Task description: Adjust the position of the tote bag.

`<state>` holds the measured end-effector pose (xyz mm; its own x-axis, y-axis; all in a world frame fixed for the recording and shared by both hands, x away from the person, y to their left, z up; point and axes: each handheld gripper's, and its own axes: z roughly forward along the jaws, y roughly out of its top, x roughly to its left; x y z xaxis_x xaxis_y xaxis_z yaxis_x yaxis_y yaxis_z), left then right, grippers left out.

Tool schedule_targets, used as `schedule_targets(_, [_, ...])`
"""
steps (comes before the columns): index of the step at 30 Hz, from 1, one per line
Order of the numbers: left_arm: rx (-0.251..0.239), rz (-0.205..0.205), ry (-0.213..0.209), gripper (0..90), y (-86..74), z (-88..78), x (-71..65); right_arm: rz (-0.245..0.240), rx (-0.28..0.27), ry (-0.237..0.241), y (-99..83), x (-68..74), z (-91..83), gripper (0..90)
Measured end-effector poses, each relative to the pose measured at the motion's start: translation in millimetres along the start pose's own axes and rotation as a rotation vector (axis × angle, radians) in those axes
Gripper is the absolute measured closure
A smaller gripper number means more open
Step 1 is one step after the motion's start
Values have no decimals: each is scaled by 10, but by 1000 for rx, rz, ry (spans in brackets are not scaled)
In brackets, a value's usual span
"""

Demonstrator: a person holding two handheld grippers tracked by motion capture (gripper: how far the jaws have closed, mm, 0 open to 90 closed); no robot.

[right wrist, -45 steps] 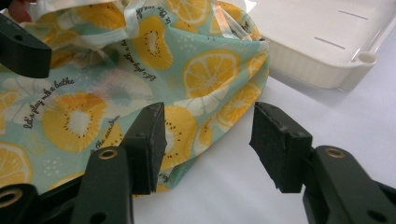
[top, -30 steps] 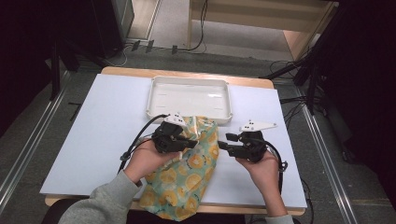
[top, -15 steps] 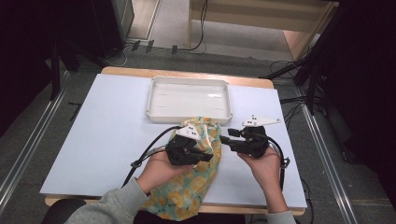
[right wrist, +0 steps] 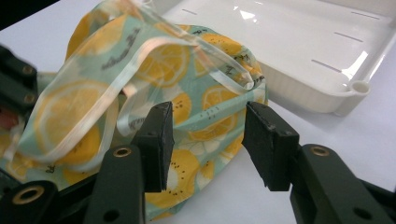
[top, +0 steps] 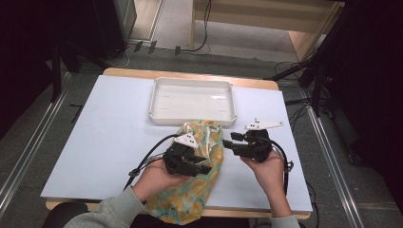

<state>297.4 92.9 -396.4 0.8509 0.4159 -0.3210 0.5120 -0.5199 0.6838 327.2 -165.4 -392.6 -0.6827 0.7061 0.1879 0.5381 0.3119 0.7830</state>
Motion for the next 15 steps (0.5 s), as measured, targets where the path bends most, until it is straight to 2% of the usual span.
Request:
schedule_targets(5, [-4,-4,17,494,19,-87,10,11,5,7,15,33,4,545])
schedule_targets(11, [-3,7,68,432,33,-227,4,1,5,9,42,69,-19,546])
schedule_targets(15, [-26,-4,79,385,45,-360,14,-8,3,10,61,89,-43,550])
